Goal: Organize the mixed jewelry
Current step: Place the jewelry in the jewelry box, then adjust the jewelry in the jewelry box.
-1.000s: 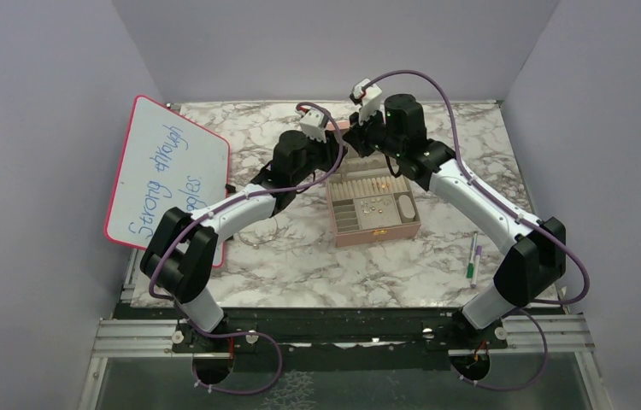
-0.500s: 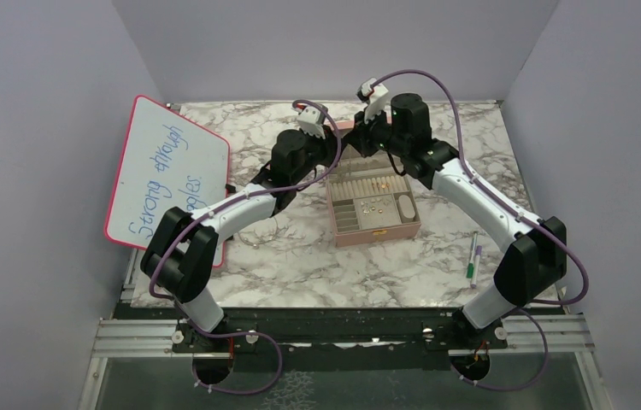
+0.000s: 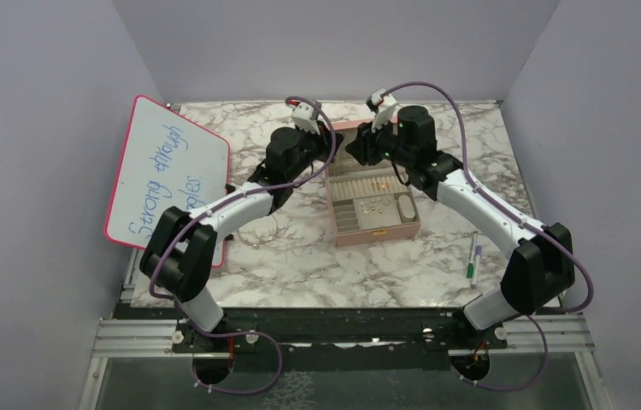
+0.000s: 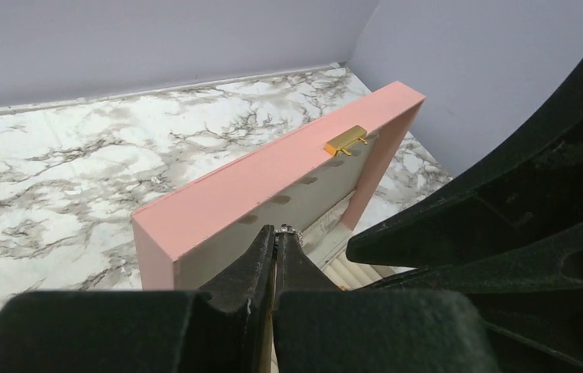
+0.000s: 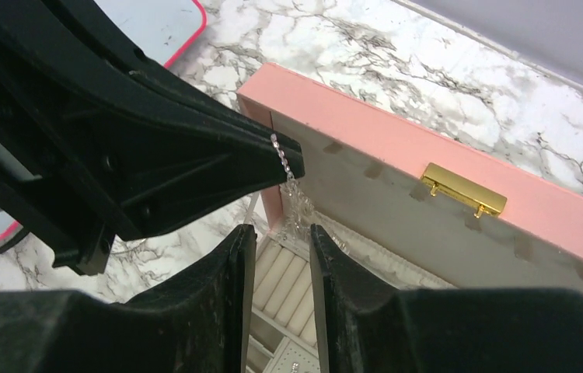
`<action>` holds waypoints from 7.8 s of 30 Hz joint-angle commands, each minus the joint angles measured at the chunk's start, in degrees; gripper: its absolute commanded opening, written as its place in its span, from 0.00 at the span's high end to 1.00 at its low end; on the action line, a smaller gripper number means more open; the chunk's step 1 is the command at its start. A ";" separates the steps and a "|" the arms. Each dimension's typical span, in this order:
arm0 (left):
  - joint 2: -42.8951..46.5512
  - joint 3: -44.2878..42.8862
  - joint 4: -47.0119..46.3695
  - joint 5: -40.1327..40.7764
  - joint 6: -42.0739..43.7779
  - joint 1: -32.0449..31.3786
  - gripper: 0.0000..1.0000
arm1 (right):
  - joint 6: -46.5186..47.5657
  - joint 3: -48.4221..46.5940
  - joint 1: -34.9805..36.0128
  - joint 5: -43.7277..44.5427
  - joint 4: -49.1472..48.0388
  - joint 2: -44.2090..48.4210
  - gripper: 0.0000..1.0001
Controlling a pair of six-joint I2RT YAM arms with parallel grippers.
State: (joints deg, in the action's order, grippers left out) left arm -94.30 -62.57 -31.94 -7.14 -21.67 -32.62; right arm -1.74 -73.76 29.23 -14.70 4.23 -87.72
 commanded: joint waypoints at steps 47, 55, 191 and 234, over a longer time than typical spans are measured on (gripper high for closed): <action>2.65 2.54 0.10 4.69 -4.60 1.60 1.00 | -4.40 5.86 -0.32 15.31 -20.87 -5.97 0.99; -0.03 -1.92 5.99 6.58 -7.91 1.60 1.00 | -4.97 2.56 -0.32 18.81 -16.59 -7.28 0.99; -17.62 -19.00 28.63 14.95 -13.89 -4.07 0.43 | -74.89 6.79 -5.59 25.42 3.23 -15.00 0.95; -13.41 -22.98 29.14 11.41 -15.25 -3.92 1.00 | -68.26 13.46 -5.59 17.57 -3.76 -12.47 0.99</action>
State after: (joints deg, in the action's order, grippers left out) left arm -111.22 -83.00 -2.26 6.17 -36.14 -36.84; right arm -71.44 -61.98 22.79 7.64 -2.31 -100.71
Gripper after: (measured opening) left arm 0.019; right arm 0.016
